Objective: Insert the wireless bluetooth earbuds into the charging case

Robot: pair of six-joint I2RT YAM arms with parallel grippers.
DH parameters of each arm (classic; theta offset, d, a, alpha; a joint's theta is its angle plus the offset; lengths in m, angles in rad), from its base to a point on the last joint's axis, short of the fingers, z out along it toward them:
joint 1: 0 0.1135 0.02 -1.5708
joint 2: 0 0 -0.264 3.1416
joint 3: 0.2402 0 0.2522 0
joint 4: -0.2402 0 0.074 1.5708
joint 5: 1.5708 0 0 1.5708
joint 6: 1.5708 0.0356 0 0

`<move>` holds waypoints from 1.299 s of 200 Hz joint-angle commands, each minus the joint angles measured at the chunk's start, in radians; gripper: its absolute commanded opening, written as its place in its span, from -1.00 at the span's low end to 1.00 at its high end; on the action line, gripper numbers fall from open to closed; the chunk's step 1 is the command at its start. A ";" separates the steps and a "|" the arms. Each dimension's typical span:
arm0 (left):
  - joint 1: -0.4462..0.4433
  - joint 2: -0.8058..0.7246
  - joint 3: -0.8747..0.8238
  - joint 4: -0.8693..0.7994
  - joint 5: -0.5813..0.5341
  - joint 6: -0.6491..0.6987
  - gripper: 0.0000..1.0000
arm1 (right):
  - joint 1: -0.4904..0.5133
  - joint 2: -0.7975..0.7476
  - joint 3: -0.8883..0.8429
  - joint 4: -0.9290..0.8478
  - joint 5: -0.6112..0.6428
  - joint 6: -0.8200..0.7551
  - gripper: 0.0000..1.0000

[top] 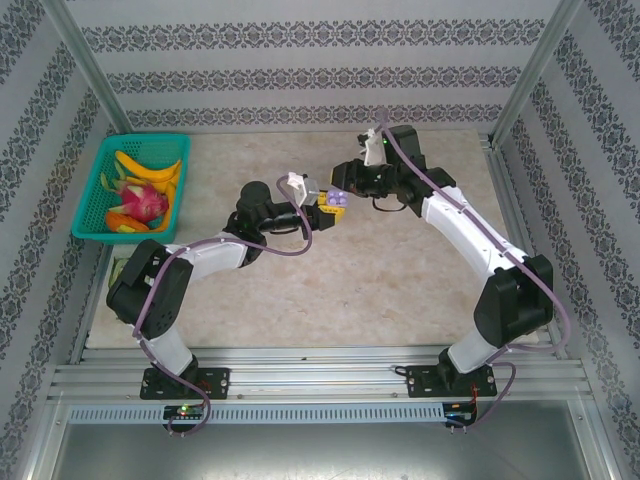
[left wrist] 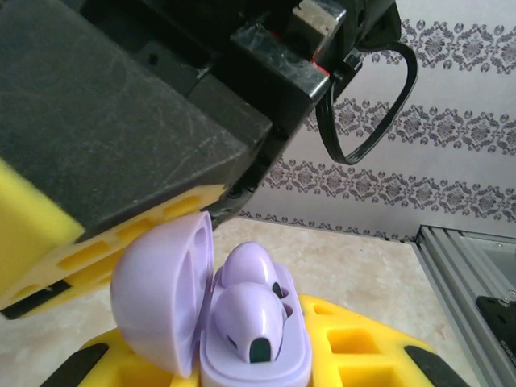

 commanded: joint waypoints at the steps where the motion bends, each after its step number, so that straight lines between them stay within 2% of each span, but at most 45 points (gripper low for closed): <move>1: -0.013 0.013 0.044 0.027 -0.018 -0.006 -1.00 | 0.011 -0.032 -0.019 -0.070 -0.020 -0.057 -0.49; 74: -0.012 0.046 0.071 0.036 -0.061 -0.010 -1.00 | -0.036 -0.239 -0.185 -0.055 0.004 -0.026 -0.53; 116: -0.012 0.110 0.106 0.001 -0.099 -0.093 -1.00 | -0.114 -0.307 -0.270 -0.041 0.128 0.053 -0.45; 166: -0.012 0.271 0.262 -0.225 -0.141 -0.397 -1.00 | -0.180 -0.348 -0.441 -0.024 0.252 0.091 -0.41; 189: -0.013 0.363 0.386 -0.457 -0.132 -0.544 -1.00 | -0.182 -0.360 -0.504 -0.012 0.293 0.102 -0.39; 207: -0.012 0.440 0.507 -0.664 -0.107 -0.590 -1.00 | -0.185 -0.359 -0.527 -0.012 0.304 0.105 -0.36; 260: -0.014 0.533 0.598 -0.843 -0.114 -0.693 -0.96 | -0.185 -0.351 -0.552 0.009 0.307 0.118 -0.32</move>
